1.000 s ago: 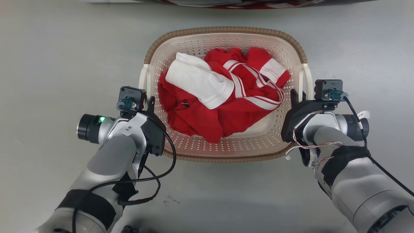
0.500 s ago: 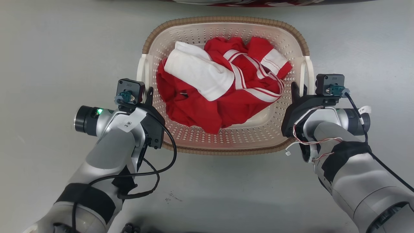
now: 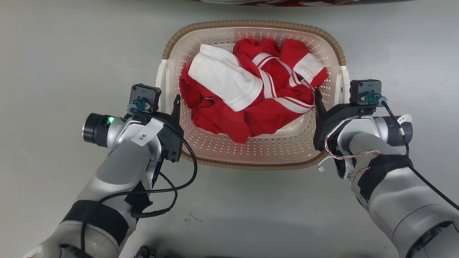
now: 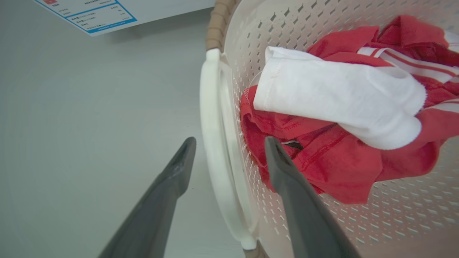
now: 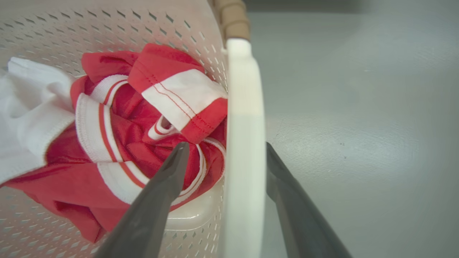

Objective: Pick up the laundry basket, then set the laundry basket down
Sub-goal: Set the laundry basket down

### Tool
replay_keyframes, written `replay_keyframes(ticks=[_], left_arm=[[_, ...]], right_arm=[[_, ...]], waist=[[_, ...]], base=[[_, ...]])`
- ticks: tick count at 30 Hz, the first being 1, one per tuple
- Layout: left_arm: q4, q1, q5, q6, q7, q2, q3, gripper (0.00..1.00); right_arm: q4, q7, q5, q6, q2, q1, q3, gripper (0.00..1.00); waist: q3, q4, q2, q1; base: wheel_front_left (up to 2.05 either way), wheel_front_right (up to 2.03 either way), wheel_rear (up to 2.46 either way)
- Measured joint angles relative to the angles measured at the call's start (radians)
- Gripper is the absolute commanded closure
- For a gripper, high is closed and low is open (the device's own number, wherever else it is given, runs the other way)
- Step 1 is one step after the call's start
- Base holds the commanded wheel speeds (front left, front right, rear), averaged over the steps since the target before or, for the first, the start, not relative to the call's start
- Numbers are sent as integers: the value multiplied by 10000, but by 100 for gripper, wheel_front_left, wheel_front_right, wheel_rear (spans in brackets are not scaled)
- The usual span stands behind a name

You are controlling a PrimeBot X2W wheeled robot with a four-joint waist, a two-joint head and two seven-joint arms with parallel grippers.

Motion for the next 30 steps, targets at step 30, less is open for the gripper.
replay_keyframes(ticks=[30], left_arm=[[-157,747,-533,-192,-495,341,832,0]], right_arm=[[-224,-443,-531,360,19,9,347,0]], waist=[[-2078,-393,0,0]], base=[[0,0,0]])
